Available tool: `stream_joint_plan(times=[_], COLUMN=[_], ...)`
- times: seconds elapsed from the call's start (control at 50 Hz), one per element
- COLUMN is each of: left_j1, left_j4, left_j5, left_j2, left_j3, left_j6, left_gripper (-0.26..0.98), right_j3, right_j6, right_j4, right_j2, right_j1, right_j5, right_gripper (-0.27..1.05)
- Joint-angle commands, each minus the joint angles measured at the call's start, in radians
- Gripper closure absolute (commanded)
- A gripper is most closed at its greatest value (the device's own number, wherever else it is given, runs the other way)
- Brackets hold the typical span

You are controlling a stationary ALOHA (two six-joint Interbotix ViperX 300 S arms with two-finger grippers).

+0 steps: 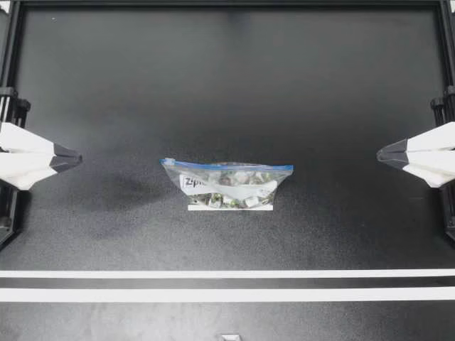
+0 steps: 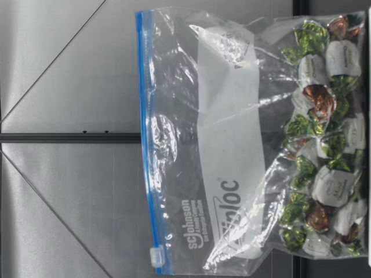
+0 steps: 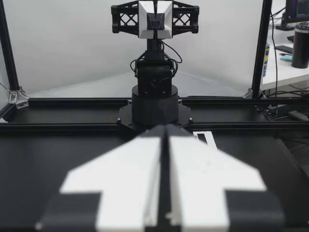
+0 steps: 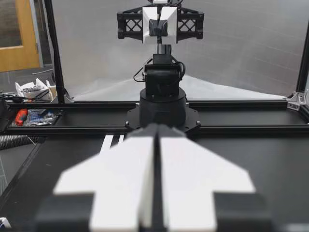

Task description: Slide open the ziploc bag.

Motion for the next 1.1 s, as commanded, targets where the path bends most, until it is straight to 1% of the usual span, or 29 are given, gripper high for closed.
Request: stream_joint_plan(times=[0.0,0.06,0.16,0.3,0.38,0.5,0.54,0.6,0.66,0.74,0.82,0.88,0.92,1.0,1.08], left_j1=[0.006,0.005,0.006,0.012,0.043,0.117,0.129,0.129,0.129,0.129,0.129,0.129,0.129,0.127,0.127], left_j4=[-0.025,-0.044,-0.066,-0.067,-0.067,-0.078,-0.087,-0.089,-0.089,-0.089,-0.089,-0.089,-0.089,-0.089,-0.089], left_j5=[0.002,0.002,0.002,-0.003,-0.009,-0.031,-0.057,-0.098,-0.150,-0.206,-0.256,-0.278,-0.282,-0.288,-0.298], left_j2=[0.034,0.060,0.100,0.183,0.253,0.370,0.408,0.454,0.506,0.566,0.603,0.624,0.637,0.666,0.701], left_j3=[-0.002,0.002,0.003,0.037,0.063,0.087,0.087,0.086,0.084,0.083,0.078,0.072,0.067,0.052,0.034], left_j6=[-0.014,-0.015,-0.014,0.002,0.000,-0.005,-0.006,-0.003,-0.003,-0.005,-0.011,-0.017,-0.021,-0.031,-0.040], left_gripper=[0.88,0.90,0.90,0.90,0.90,0.90,0.89,0.88,0.85,0.77,0.65,0.54,0.46,0.34,0.30], right_j3=[-0.008,0.000,0.014,0.018,0.012,-0.003,-0.011,-0.026,-0.048,-0.080,-0.117,-0.143,-0.161,-0.193,-0.232], right_j6=[0.000,0.002,0.002,0.002,0.002,0.000,0.002,0.002,0.003,0.005,0.003,0.002,0.000,-0.003,-0.005], right_j4=[-0.002,-0.002,-0.002,-0.002,-0.002,0.000,-0.002,0.000,0.003,0.006,0.006,0.005,0.005,0.005,0.003], right_j2=[0.008,0.014,0.031,0.074,0.107,0.158,0.169,0.187,0.204,0.229,0.261,0.293,0.319,0.374,0.433], right_j1=[-0.003,-0.003,-0.003,-0.003,-0.003,-0.006,-0.009,-0.018,-0.032,-0.055,-0.067,-0.074,-0.078,-0.087,-0.095], right_j5=[-0.005,-0.009,-0.015,-0.051,-0.074,-0.103,-0.103,-0.104,-0.104,-0.104,-0.104,-0.104,-0.104,-0.107,-0.110], right_gripper=[0.94,0.96,0.97,0.97,0.97,0.97,0.97,0.96,0.96,0.96,0.95,0.93,0.90,0.84,0.75])
